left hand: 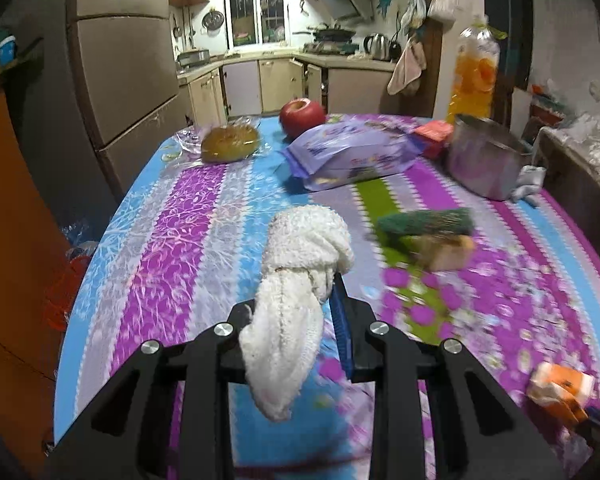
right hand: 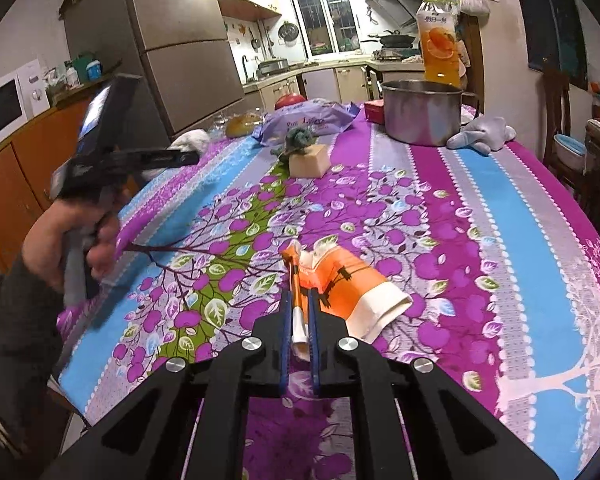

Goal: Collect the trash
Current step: 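Lift the white cloth and orange packet off the table with both grippers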

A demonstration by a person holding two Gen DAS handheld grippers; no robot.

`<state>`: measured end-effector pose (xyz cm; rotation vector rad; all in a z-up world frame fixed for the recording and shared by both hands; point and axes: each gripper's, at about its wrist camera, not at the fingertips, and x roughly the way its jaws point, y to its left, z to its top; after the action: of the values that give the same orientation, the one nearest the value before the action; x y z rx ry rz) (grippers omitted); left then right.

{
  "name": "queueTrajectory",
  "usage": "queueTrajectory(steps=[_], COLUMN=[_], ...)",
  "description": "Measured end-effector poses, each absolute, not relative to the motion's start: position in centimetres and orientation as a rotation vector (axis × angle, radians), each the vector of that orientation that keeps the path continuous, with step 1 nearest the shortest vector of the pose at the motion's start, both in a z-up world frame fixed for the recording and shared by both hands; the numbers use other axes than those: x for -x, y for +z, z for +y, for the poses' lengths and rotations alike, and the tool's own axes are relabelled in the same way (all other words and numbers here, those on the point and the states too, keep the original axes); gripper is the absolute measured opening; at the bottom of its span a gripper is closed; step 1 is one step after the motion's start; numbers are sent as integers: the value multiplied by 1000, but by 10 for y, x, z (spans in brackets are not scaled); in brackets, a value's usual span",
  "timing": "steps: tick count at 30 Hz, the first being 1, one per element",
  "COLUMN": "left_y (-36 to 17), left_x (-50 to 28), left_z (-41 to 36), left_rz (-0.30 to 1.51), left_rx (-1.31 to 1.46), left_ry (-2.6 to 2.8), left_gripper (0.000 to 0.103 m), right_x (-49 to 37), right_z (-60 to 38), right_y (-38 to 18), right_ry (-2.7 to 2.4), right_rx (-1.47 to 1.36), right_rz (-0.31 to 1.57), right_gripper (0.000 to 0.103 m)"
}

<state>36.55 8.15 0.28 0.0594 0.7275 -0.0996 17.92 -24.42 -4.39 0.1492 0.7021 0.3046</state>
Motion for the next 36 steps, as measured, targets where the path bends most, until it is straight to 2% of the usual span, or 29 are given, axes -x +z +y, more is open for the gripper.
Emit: queueTrajectory(steps=[12,21,26,32,34,35,36], left_y=[23,37,42,28,25,24,24], left_x=[-262,-233,-227,-230,-231,-231,-231], left_z=[36,24,16,19,23,25,26], left_rz=[623,579,570,621,631,633,633], left_rx=[-29,-2,-10,14,23,28,33], left_ry=[-91,-92,-119,-131,-130,-131,-133], left_gripper=[27,27,27,27,27,27,28], right_x=[-162,-146,-153,-185,-186,-184,-179], right_z=[-247,-250,-266,-274,-280,-282,-285], right_y=[-18,7,20,-1,-5,-5,-4], right_ry=[315,353,401,461,456,452,453], right_rx=[-80,-70,-147,-171,-165,-148,-119], right_rz=[544,453,457,629,666,673,680], right_gripper=[8,7,7,8,14,25,42])
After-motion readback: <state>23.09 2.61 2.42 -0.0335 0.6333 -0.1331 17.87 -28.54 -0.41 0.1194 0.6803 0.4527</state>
